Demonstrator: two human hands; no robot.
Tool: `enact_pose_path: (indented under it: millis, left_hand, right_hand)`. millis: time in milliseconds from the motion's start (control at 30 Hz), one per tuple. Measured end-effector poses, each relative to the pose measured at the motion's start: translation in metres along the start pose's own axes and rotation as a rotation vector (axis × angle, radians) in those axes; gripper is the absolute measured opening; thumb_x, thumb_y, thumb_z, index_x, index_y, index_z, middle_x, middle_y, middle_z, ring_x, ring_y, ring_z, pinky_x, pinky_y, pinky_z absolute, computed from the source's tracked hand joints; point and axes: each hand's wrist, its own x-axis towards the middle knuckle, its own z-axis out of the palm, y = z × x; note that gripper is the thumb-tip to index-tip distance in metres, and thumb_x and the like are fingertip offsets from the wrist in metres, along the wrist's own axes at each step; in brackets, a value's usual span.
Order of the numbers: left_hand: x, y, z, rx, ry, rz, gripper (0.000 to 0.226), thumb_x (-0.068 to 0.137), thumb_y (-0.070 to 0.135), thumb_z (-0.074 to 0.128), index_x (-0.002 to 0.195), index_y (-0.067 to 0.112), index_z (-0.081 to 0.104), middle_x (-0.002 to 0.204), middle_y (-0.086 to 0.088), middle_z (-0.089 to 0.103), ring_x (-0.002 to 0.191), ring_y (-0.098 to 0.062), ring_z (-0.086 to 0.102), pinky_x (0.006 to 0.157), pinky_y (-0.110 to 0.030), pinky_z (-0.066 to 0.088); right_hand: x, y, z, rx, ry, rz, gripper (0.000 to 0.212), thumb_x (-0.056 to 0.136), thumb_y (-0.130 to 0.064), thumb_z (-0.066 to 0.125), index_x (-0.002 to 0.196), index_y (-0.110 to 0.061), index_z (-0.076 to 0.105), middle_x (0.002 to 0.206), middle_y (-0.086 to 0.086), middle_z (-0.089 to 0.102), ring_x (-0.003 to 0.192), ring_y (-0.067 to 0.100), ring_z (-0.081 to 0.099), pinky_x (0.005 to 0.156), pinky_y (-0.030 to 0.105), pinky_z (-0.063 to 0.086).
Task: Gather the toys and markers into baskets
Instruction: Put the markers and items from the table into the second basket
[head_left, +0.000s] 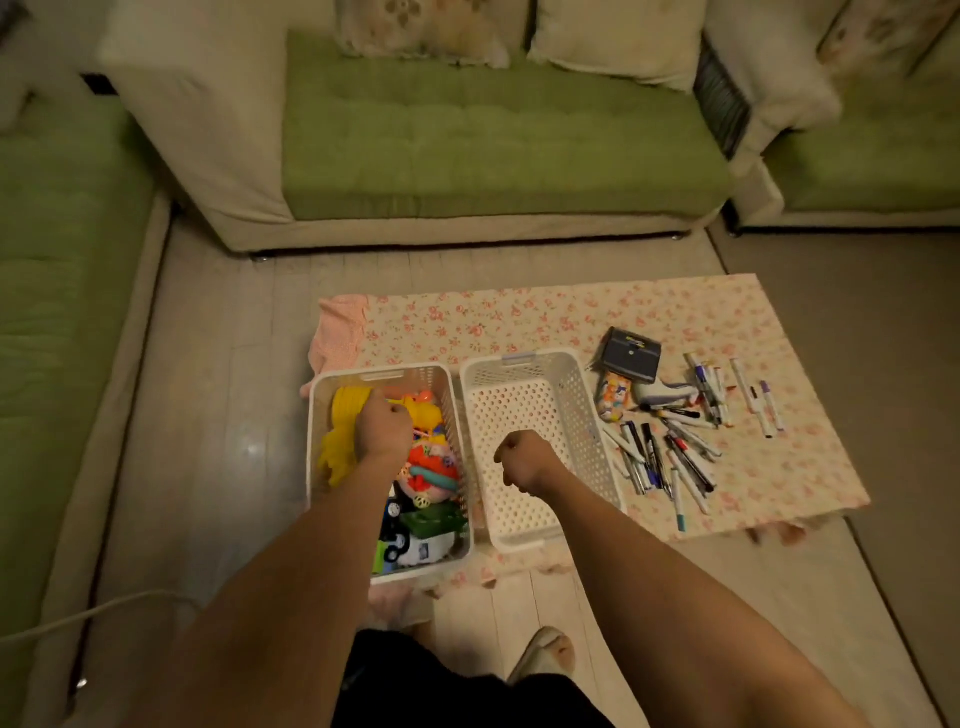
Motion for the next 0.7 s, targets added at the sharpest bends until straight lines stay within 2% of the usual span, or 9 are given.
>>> enact_pose_path:
  millis: [67,133,267,333,400,433,500,600,700]
  left_hand:
    - [-0.017,0.015,0.011,0.011,-0.185,0.002,0.037,0.093,0.009,0.046,0.129,0.014,0.051,0.082,-0.011,0.059,0.066,-0.025,0.052,0.057,-0.033,0.041]
    - [-0.038,0.028,0.020,0.031,-0.338,-0.001,0.032,0.094,0.011,0.047,0.125,0.013,0.051,0.080,-0.009,0.058,0.063,-0.022,0.051,0.059,-0.034,0.042]
    - [-0.075,0.032,0.040,0.072,-0.469,-0.025,0.025,0.095,0.018,0.046,0.119,0.015,0.051,0.100,-0.010,0.059,0.077,-0.025,0.059,0.065,-0.040,0.055]
    - [-0.092,0.035,0.052,0.069,-0.488,-0.062,0.029,0.094,0.013,0.043,0.122,0.012,0.049,0.090,-0.014,0.058,0.058,-0.023,0.047,0.052,-0.035,0.043]
    - [-0.107,0.042,0.062,0.094,-0.462,-0.057,0.029,0.093,0.008,0.043,0.121,0.009,0.049,0.080,-0.012,0.054,0.054,-0.019,0.041,0.050,-0.025,0.034]
    - [-0.113,0.046,0.070,0.107,-0.446,-0.046,0.029,0.094,0.007,0.044,0.122,0.008,0.049,0.086,-0.012,0.056,0.060,-0.019,0.045,0.050,-0.025,0.035]
    - [-0.120,0.052,0.082,0.129,-0.422,-0.031,0.032,0.094,0.009,0.045,0.126,0.008,0.049,0.112,-0.017,0.057,0.084,-0.024,0.053,0.059,-0.029,0.044]
    - [-0.120,0.059,0.095,0.141,-0.389,-0.052,0.033,0.096,0.011,0.045,0.128,0.009,0.048,0.132,-0.022,0.049,0.120,-0.038,0.049,0.092,-0.043,0.046]
    - [-0.106,0.061,0.104,0.137,-0.369,-0.064,0.037,0.097,0.012,0.045,0.134,0.007,0.044,0.138,-0.019,0.044,0.123,-0.034,0.045,0.086,-0.034,0.040]
  right_hand:
    - [-0.014,0.016,-0.018,0.028,-0.007,-0.013,0.028,0.098,-0.009,0.039,0.106,0.003,0.062,0.082,0.017,0.063,0.050,0.016,0.045,0.042,0.022,0.032]
    - [-0.028,0.039,-0.039,0.053,-0.014,-0.019,0.026,0.100,-0.010,0.039,0.107,0.003,0.060,0.081,0.018,0.062,0.048,0.017,0.045,0.039,0.021,0.030]
    - [-0.046,0.088,-0.081,0.101,-0.033,0.010,0.024,0.102,-0.012,0.039,0.110,0.002,0.057,0.085,0.020,0.063,0.049,0.022,0.044,0.040,0.023,0.028]
    - [-0.050,0.109,-0.100,0.123,-0.001,0.005,0.025,0.104,-0.016,0.036,0.114,-0.001,0.053,0.084,0.018,0.063,0.051,0.022,0.047,0.041,0.025,0.031]
    - [-0.050,0.123,-0.114,0.145,0.058,-0.019,0.026,0.104,-0.020,0.033,0.119,-0.004,0.048,0.089,0.018,0.064,0.053,0.023,0.050,0.042,0.026,0.033]
    - [-0.049,0.129,-0.120,0.159,0.080,-0.035,0.026,0.104,-0.021,0.033,0.119,-0.005,0.047,0.093,0.020,0.065,0.054,0.023,0.050,0.043,0.026,0.034]
    - [-0.047,0.135,-0.132,0.185,0.094,-0.061,0.023,0.104,-0.020,0.032,0.116,-0.007,0.047,0.102,0.023,0.065,0.056,0.023,0.049,0.043,0.026,0.033]
    - [-0.042,0.140,-0.144,0.200,0.067,-0.077,0.016,0.104,-0.016,0.032,0.107,-0.009,0.046,0.103,0.024,0.064,0.058,0.024,0.048,0.045,0.028,0.033]
    - [-0.024,0.142,-0.152,0.203,0.065,-0.068,0.013,0.103,-0.015,0.033,0.101,-0.012,0.046,0.095,0.019,0.061,0.063,0.027,0.048,0.048,0.029,0.035]
